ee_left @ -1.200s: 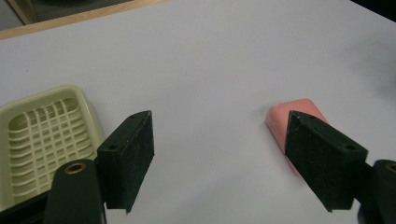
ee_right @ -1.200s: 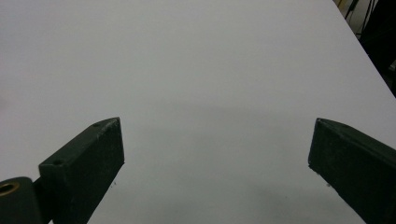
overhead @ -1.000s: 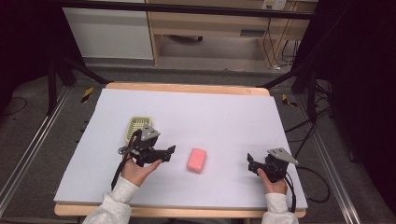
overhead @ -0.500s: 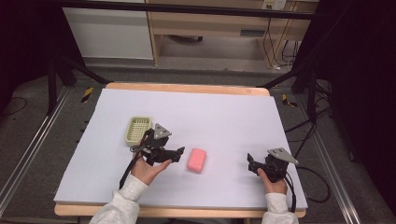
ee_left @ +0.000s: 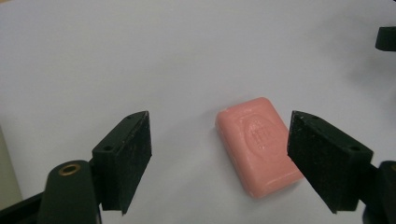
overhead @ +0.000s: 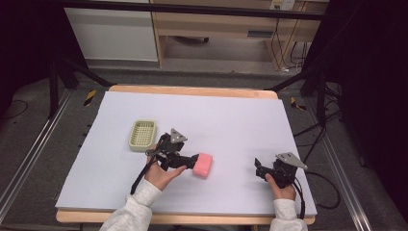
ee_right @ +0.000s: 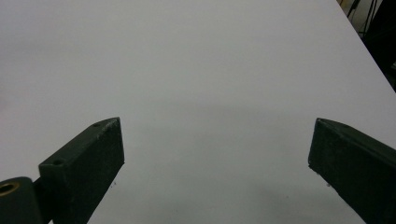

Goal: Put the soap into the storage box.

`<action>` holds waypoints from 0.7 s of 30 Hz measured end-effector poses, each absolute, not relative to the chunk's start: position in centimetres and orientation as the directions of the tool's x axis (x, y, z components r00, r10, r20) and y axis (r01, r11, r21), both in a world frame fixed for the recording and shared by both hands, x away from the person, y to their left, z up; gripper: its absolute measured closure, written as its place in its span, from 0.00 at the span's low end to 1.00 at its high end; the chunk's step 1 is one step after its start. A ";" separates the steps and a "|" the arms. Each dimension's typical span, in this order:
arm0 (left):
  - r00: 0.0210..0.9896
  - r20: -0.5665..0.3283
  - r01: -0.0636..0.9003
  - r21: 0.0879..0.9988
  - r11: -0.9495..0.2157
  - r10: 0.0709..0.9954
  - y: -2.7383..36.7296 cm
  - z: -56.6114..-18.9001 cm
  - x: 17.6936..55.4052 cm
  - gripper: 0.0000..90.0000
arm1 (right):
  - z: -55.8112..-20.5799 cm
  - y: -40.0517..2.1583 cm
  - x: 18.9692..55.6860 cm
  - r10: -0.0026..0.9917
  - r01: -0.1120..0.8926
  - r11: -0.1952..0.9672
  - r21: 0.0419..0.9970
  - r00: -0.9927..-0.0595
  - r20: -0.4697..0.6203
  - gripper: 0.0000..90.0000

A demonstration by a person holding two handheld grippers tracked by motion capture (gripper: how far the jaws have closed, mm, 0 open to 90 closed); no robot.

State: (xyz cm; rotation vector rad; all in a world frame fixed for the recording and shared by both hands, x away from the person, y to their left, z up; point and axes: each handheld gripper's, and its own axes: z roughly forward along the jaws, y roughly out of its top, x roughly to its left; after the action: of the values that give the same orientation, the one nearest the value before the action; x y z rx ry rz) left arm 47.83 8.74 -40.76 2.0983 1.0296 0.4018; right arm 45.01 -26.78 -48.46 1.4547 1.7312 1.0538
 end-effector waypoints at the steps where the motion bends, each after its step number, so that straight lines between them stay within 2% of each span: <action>1: 0.628 -0.043 0.542 0.741 -0.397 0.777 8.6 -40.8 47.9 0.24 | -48.5 -26.8 45.0 0.982 0.473 0.069 0.879 -0.187 0.024 0.04; 21: 0.650 -0.030 0.563 0.690 -0.455 0.759 5.8 -42.3 48.4 0.21 | -48.5 -26.8 45.0 0.982 0.474 0.069 0.878 -0.188 0.024 0.04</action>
State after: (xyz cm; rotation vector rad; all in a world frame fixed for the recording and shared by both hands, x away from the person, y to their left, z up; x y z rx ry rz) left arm 48.37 5.77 -42.29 2.1850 1.0210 0.3712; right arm 45.00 -26.75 -48.45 1.4540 1.7338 1.0538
